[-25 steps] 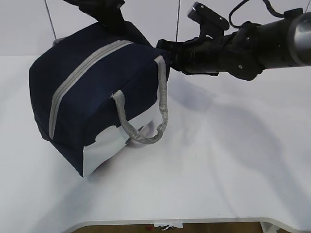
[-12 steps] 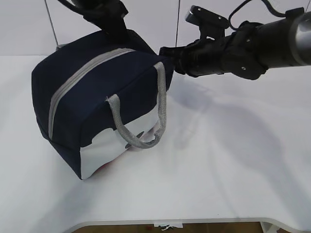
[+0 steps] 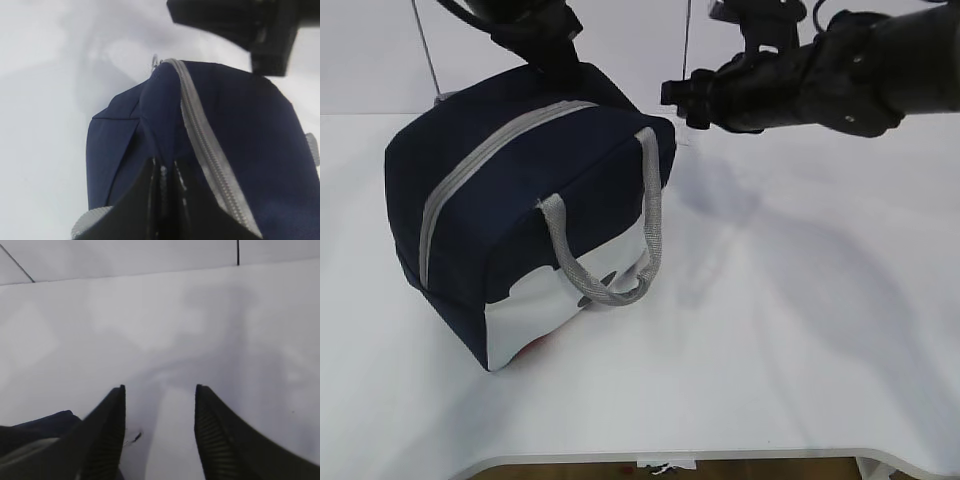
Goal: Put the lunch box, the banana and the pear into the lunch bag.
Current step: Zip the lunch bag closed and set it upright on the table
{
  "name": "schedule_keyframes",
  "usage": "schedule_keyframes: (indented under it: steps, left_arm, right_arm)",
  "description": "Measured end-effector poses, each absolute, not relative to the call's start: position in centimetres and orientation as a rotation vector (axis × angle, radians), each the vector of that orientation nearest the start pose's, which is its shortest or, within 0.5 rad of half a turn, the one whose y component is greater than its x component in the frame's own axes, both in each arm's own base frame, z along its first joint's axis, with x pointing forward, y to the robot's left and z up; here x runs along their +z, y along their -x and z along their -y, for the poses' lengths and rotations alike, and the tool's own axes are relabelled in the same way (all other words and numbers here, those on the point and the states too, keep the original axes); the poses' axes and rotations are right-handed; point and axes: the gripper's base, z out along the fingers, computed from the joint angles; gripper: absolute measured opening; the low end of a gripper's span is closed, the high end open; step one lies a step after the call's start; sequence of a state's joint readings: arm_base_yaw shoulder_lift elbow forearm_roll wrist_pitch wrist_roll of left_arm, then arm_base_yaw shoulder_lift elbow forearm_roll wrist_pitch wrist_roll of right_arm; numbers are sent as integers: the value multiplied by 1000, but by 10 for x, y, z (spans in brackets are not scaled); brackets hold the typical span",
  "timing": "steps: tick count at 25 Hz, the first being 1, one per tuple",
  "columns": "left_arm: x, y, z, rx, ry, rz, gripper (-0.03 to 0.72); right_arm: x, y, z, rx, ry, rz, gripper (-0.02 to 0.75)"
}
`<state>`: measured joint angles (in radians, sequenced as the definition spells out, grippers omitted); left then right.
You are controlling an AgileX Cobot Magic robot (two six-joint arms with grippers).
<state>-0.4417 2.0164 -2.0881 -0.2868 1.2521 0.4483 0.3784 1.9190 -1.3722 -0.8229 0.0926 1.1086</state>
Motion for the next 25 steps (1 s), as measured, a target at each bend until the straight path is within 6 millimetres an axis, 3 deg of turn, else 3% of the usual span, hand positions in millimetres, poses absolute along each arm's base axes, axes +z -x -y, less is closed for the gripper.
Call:
schedule_keyframes:
  steps: [7, 11, 15, 21, 23, 24, 25]
  left_arm:
    - [345, -389, 211, -389, -1108, -2396, 17]
    - [345, -389, 211, -384, -1109, -2396, 17]
    - [345, -389, 210, -392, -1054, -2427, 17]
    - [343, -394, 202, -302, -865, -2524, 41]
    - [343, -394, 202, -300, -850, -2530, 87]
    - [343, -394, 202, -301, -845, -2532, 150]
    - [343, -394, 202, -303, -839, -2535, 150]
  right_arm:
    - [276, -403, -136, 25, 151, -2077, 363]
    - [284, -392, -126, -214, 217, -2130, 363]
    - [288, -376, -129, -402, 276, -2197, 363]
    - [291, -353, -131, -479, 277, -2358, 363]
    - [294, -346, -129, -473, 263, -2410, 363]
    - [296, -343, -128, -473, 258, -2441, 363]
    - [298, -340, -127, -476, 254, -2463, 363]
